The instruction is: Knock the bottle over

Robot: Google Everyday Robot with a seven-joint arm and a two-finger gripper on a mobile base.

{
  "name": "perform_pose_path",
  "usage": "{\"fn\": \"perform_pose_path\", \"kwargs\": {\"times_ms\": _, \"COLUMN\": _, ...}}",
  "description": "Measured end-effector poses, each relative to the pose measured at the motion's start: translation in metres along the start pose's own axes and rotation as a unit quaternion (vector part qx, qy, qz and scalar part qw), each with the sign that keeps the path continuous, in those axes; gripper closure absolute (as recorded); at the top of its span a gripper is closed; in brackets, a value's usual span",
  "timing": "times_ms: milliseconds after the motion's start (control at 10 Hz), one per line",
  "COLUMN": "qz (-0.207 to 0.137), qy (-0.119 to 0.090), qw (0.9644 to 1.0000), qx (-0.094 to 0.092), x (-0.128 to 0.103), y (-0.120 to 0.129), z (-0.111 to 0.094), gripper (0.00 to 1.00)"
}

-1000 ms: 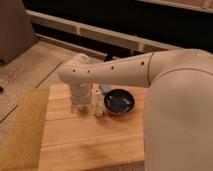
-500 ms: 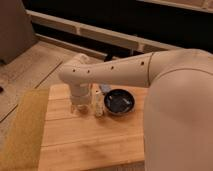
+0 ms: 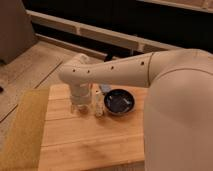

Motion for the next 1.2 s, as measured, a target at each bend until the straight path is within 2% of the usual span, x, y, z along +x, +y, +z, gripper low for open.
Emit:
{"fn": "perform_pose_path", "kwargs": {"times_ms": 500, "qz": 0.001, "qy": 0.003, "qw": 1.0000, "qx": -0.003, "x": -0.002, "y": 0.002, "z": 0.002, "gripper": 0.35}}
{"fn": "perform_pose_path", "kwargs": {"times_ms": 600, "qz": 0.011, "qy": 0.016, "qw": 0.9998, "qx": -0.008, "x": -0.009, "y": 0.001, "z": 0.010, "gripper": 0.35}}
{"fn": "perform_pose_path", "kwargs": {"times_ms": 900, "qz": 0.042, "qy": 0.051, "qw": 0.9978, "qx": -0.007, "x": -0.025, "y": -0.018, "z": 0.030, "gripper": 0.35}}
{"fn": "perform_pose_path", "kwargs": {"times_ms": 1000, "qz": 0.047, "qy": 0.055, "qw": 0.9973, "qx": -0.006, "x": -0.030, "y": -0.024, "z": 0.035, "gripper": 0.35}}
{"fn": "perform_pose_path", "kwargs": {"times_ms": 1200, "qz": 0.046, "qy": 0.042, "qw": 0.9981, "qx": 0.002, "x": -0.046, "y": -0.036, "z": 0.036, "gripper": 0.35}}
